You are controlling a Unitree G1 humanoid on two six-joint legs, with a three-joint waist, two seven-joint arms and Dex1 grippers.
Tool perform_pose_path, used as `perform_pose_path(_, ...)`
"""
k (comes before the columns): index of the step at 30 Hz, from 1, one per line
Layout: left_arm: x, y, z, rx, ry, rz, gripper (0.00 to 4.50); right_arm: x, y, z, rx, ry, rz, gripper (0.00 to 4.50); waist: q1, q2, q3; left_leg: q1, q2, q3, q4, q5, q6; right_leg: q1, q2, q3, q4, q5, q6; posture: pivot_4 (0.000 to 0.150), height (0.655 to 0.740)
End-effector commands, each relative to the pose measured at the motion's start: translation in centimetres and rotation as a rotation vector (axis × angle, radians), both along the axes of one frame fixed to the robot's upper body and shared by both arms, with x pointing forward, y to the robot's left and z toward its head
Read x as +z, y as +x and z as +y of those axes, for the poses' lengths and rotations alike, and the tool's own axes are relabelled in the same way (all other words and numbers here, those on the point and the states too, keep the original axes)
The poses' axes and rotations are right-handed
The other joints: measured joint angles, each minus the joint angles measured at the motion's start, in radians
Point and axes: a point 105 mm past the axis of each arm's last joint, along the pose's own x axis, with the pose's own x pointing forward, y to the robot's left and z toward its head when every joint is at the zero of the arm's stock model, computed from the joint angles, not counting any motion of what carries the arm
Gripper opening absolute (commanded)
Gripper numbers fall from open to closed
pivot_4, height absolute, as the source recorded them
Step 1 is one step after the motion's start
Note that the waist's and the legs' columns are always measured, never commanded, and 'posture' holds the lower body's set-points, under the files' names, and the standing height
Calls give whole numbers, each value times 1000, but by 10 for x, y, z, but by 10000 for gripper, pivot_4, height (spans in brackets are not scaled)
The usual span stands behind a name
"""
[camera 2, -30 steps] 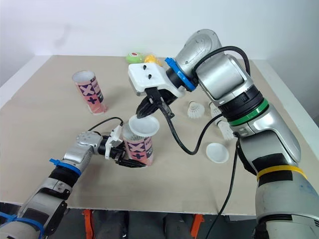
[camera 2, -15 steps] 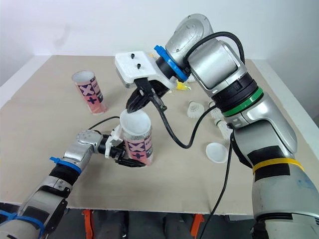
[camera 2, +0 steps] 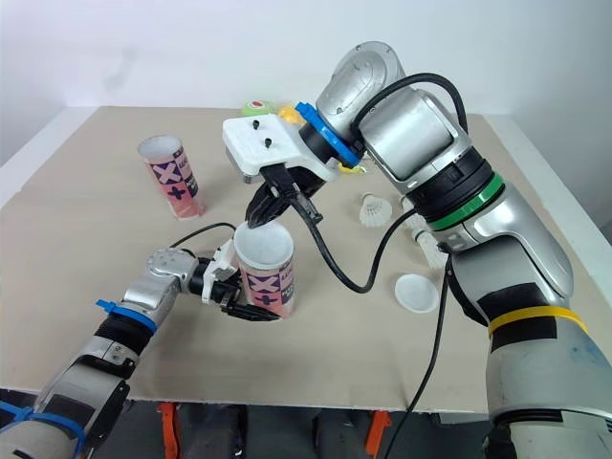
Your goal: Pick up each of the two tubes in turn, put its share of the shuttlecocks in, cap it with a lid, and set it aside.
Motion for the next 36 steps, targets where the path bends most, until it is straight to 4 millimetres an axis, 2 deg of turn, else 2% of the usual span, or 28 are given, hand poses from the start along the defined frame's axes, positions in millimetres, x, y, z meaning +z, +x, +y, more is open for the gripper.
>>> perform_pose_path(1, -23, -2, 10, 38, 94, 67, 32700, 5, -2, 0, 34, -32, -37, 364, 0, 0, 0, 0, 0, 0, 0, 0, 0, 0, 0, 0, 0, 0, 0, 1500, 7321)
perform_pose_path(6, -23, -3, 10, 39, 93, 69, 32700, 2, 3, -2, 25, -57, -82, 364, 0, 0, 0, 0, 0, 0, 0, 0, 0, 0, 0, 0, 0, 0, 0, 1500, 7321)
perform_pose_path(10, -24, -4, 10, 37, 92, 73, 32700, 8, 3, 0, 28, -39, -94, 364, 0, 0, 0, 0, 0, 0, 0, 0, 0, 0, 0, 0, 0, 0, 0, 1500, 7321)
perform_pose_path(18, -23, -3, 10, 44, 89, 76, 32700, -1, -10, -7, 59, -71, -44, 364, 0, 0, 0, 0, 0, 0, -1, 0, 0, 0, 0, 0, 0, 0, 0, 1500, 7321)
perform_pose_path(25, -24, -3, 10, 45, 89, 81, 32700, -2, -5, -5, 45, -75, -23, 364, 0, 0, 0, 0, 0, 0, -1, 0, 0, 0, 0, 0, 0, -1, -1, 1500, 7321)
perform_pose_path(30, -25, -4, 11, 50, 90, 83, 32700, 22, -3, 4, 46, -13, -29, 364, -2, 0, 0, 0, 0, 0, -1, 0, 0, 0, 0, 0, 0, -1, -1, 1500, 7321)
perform_pose_path(36, -25, -3, 11, 54, 88, 86, 32700, 31, -1, 8, 56, -9, -49, 364, -2, 0, 0, 0, 0, 0, -1, 0, 0, -1, 0, 0, 0, -2, -2, 1500, 7321)
